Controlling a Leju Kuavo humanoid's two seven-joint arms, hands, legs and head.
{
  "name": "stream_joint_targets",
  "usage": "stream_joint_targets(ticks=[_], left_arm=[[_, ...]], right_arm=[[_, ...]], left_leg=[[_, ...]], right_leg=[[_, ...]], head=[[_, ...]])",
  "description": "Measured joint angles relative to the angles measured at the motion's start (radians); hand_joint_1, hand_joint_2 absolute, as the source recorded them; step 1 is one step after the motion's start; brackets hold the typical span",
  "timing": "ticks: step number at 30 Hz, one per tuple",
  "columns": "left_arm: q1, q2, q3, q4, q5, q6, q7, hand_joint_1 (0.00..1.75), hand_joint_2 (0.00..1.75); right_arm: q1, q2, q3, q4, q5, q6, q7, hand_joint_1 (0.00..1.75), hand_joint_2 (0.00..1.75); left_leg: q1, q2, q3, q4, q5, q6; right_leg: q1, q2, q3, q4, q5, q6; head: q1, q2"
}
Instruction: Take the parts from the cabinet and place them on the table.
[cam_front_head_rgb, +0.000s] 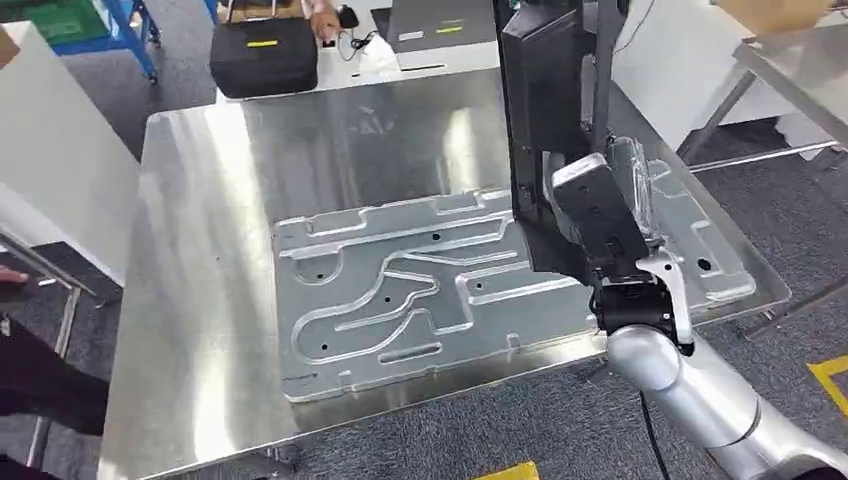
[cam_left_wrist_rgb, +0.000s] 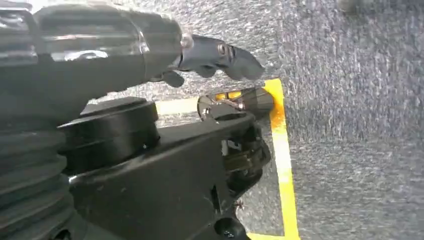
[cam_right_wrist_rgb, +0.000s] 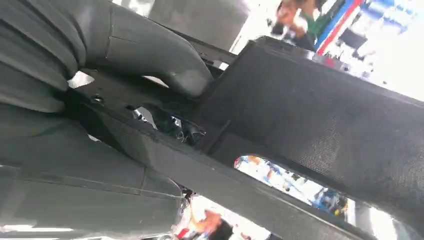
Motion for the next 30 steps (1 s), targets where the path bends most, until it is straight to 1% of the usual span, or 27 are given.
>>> stream_joint_targets(ticks=[1,2,3,4,5,6,7,8,9,10,11,12,15,16,17,18,19,21,22,23,24,25,26,27,28,29,30], left_arm=[[0.001,0.0,0.0,0.0,0.0,0.0,0.0,0.0,1.75],[0.0,-0.001,0.0,0.0,0.0,0.0,0.0,0.0,1.75],[-0.002,-0.001,0.0,0.0,0.0,0.0,0.0,0.0,1.75],[-0.003,-0.003,0.0,0.0,0.0,0.0,-0.001,0.0,1.75],[-0.003,-0.005,0.0,0.0,0.0,0.0,-0.001,0.0,1.75],[-0.002,-0.005,0.0,0.0,0.0,0.0,-0.001,0.0,1.75],[0.0,-0.005,-0.001,0.0,0.0,0.0,0.0,0.0,1.75],[0.001,-0.005,-0.004,0.0,0.0,0.0,0.0,0.0,1.75],[0.001,-0.005,-0.008,0.0,0.0,0.0,-0.001,0.0,1.75],[0.0,-0.005,-0.008,0.0,-0.001,0.0,-0.001,0.0,1.75],[0.001,-0.006,-0.008,0.0,-0.002,0.0,-0.001,0.0,1.75],[-0.002,-0.008,-0.009,0.0,-0.002,0.0,-0.001,0.0,1.75],[0.0,-0.01,-0.014,0.0,-0.004,-0.002,-0.001,0.0,1.75],[0.0,-0.009,-0.014,0.0,-0.005,-0.002,-0.001,0.0,1.75],[0.002,-0.008,-0.015,0.0,-0.006,-0.002,-0.001,0.0,1.75],[0.0,-0.007,-0.015,0.0,-0.007,-0.002,-0.001,0.0,1.75],[-0.002,-0.006,-0.015,0.0,-0.009,-0.002,-0.001,0.0,1.75],[-0.003,-0.007,-0.015,0.0,-0.014,-0.002,0.001,0.0,1.75],[-0.002,-0.007,-0.016,0.0,-0.017,-0.002,0.004,0.0,1.75],[-0.002,-0.006,-0.016,0.0,-0.021,-0.002,0.006,0.0,1.75],[-0.003,-0.006,-0.016,0.0,-0.026,-0.002,0.008,0.0,1.75],[-0.004,-0.006,-0.017,0.0,-0.027,-0.002,0.011,0.0,1.75],[-0.005,-0.006,-0.019,0.0,-0.03,-0.002,0.017,0.0,1.75],[-0.009,-0.008,-0.023,0.0,-0.032,-0.002,0.021,0.0,1.75],[-0.011,-0.008,-0.025,0.0,-0.034,-0.002,0.022,0.0,1.75],[-0.012,-0.008,-0.026,0.0,-0.034,-0.003,0.024,0.0,1.75],[-0.013,-0.011,-0.027,0.0,-0.034,-0.003,0.024,0.0,1.75]], right_arm=[[-0.001,0.0,-0.001,0.0,0.0,0.0,0.0,1.75,1.75],[-0.002,-0.003,-0.001,-0.001,0.0,0.001,0.0,1.75,1.75],[-0.001,-0.007,-0.003,-0.002,0.001,0.001,0.0,1.75,1.75],[-0.001,-0.01,-0.004,-0.002,0.001,0.001,0.0,1.75,1.75],[0.001,-0.012,-0.003,-0.002,0.001,0.001,0.001,1.75,1.75],[0.004,-0.012,-0.003,-0.002,0.001,0.001,0.001,1.75,1.75],[0.006,-0.012,-0.002,-0.002,0.001,0.001,0.001,1.75,1.75],[0.007,-0.012,-0.002,-0.002,0.001,0.001,0.002,1.75,1.75],[0.006,-0.012,-0.002,-0.003,0.002,0.001,0.002,1.75,1.75],[0.006,-0.012,-0.002,-0.003,0.002,0.002,0.002,1.75,1.75],[0.004,-0.012,-0.002,-0.003,0.004,0.002,0.002,1.75,1.75],[0.005,-0.013,-0.002,-0.003,0.005,0.003,0.002,1.75,1.75],[0.002,-0.013,-0.002,-0.006,0.019,0.013,0.003,1.75,1.75],[0.002,-0.013,-0.001,-0.006,0.03,0.018,0.003,1.75,1.75],[-0.001,-0.012,0.0,-0.006,0.043,0.027,0.004,1.75,1.75],[0.002,-0.011,0.002,-0.008,0.061,0.034,0.005,1.75,1.75],[0.002,-0.012,0.002,-0.008,0.092,0.049,0.008,1.75,1.75],[0.003,-0.012,0.008,-0.008,0.193,0.099,0.03,1.75,1.75],[0.006,-0.013,0.013,-0.008,0.259,0.127,0.04,1.75,1.75],[0.007,-0.013,0.019,-0.008,0.354,0.168,0.053,1.75,1.75],[0.006,-0.014,0.025,-0.008,0.45,0.209,0.061,1.75,1.75],[0.002,-0.015,0.031,-0.008,0.549,0.258,0.064,1.75,1.75],[-0.008,-0.017,0.041,-0.008,0.643,0.308,0.066,1.75,1.75],[-0.017,-0.021,0.048,-0.007,0.696,0.354,0.067,1.75,1.75],[-0.029,-0.026,0.058,-0.003,0.727,0.397,0.069,1.75,1.75],[-0.04,-0.031,0.066,0.001,0.733,0.426,0.074,1.75,1.75],[-0.047,-0.036,0.073,0.01,0.732,0.447,0.08,1.75,1.75]], left_leg=[[0.007,-0.018,0.006,-0.005,0.003,0.007],[0.01,-0.033,0.006,-0.006,0.004,0.011],[0.01,-0.047,0.007,-0.006,0.004,0.017],[0.01,-0.064,0.008,-0.006,0.004,0.019],[0.009,-0.08,0.009,-0.005,0.003,0.022],[0.006,-0.096,0.009,-0.005,0.003,0.023],[0.004,-0.113,0.011,-0.005,0.003,0.023],[0.003,-0.129,0.014,-0.005,0.003,0.023],[0.002,-0.144,0.017,-0.005,0.003,0.023],[0.001,-0.156,0.021,-0.005,0.003,0.023],[0.005,-0.165,0.02,-0.006,0.003,0.023],[0.002,-0.174,0.013,-0.004,0.005,0.018],[0.015,-0.199,-0.002,-0.008,0.016,-0.001],[0.008,-0.208,-0.004,-0.009,0.016,-0.008],[0.0,-0.134,-0.006,0.003,0.004,-0.011],[-0.002,-0.074,-0.022,0.034,-0.023,-0.019],[0.006,-0.06,-0.057,0.106,-0.064,-0.025],[0.02,-0.065,-0.13,0.25,-0.121,-0.036],[0.024,-0.069,-0.145,0.283,-0.123,-0.04],[0.029,-0.071,-0.134,0.264,-0.1,-0.045],[0.032,-0.072,-0.1,0.203,-0.06,-0.049],[0.035,-0.068,-0.047,0.11,-0.017,-0.051],[0.036,-0.058,0.001,0.024,0.01,-0.053],[0.03,-0.053,0.011,0.012,-0.019,-0.05],[0.029,-0.056,0.009,0.007,-0.011,-0.035],[0.034,-0.056,0.009,0.004,-0.01,-0.03],[0.033,-0.057,0.01,0.006,-0.01,-0.031]], right_leg=[[-0.004,0.001,0.002,0.001,-0.012,0.01],[-0.009,0.066,-0.003,0.026,-0.033,0.013],[-0.01,0.106,-0.03,0.085,-0.067,0.012],[-0.01,0.126,-0.073,0.173,-0.107,0.012],[-0.009,0.133,-0.118,0.255,-0.136,0.012],[-0.009,0.134,-0.154,0.311,-0.146,0.011],[-0.009,0.135,-0.17,0.323,-0.129,0.008],[-0.009,0.137,-0.164,0.289,-0.088,0.003],[-0.008,0.142,-0.142,0.218,-0.032,-0.003],[-0.006,0.155,-0.111,0.133,0.022,-0.011],[-0.006,0.196,-0.088,0.062,0.054,-0.019],[-0.009,0.221,-0.079,0.054,0.045,-0.024],[0.001,0.191,-0.072,0.024,0.037,-0.031],[-0.006,0.178,-0.066,0.009,0.043,-0.035],[-0.008,0.163,-0.058,-0.002,0.049,-0.034],[-0.007,0.158,-0.053,-0.006,0.05,-0.038],[-0.008,0.147,-0.051,-0.006,0.05,-0.038],[-0.01,0.128,-0.051,-0.004,0.048,-0.038],[-0.012,0.122,-0.051,-0.003,0.046,-0.036],[-0.014,0.114,-0.05,-0.001,0.044,-0.032],[-0.016,0.11,-0.05,0.001,0.041,-0.028],[-0.019,0.107,-0.048,0.006,0.038,-0.022],[-0.022,0.106,-0.048,0.012,0.032,-0.015],[-0.018,0.106,-0.053,0.016,0.029,-0.009],[-0.016,0.107,-0.053,0.022,0.025,-0.002],[-0.016,0.107,-0.053,0.022,0.02,0.0],[-0.015,0.109,-0.05,0.02,0.017,-0.021]], head=[[0.0,0.0],[0.007,0.0],[0.014,0.0],[0.019,0.0],[0.025,0.0],[0.032,0.0],[0.036,0.0],[0.039,0.0],[0.041,0.0],[0.042,0.0],[0.043,0.0],[0.033,0.0],[0.042,0.0],[0.041,0.0],[0.04,0.0],[0.024,0.0],[0.018,0.0],[0.012,0.0],[0.006,0.0],[0.005,0.0],[0.004,0.0],[0.004,0.0],[0.003,0.0],[-0.002,0.0],[-0.001,0.0],[0.001,0.0],[0.002,0.0]])
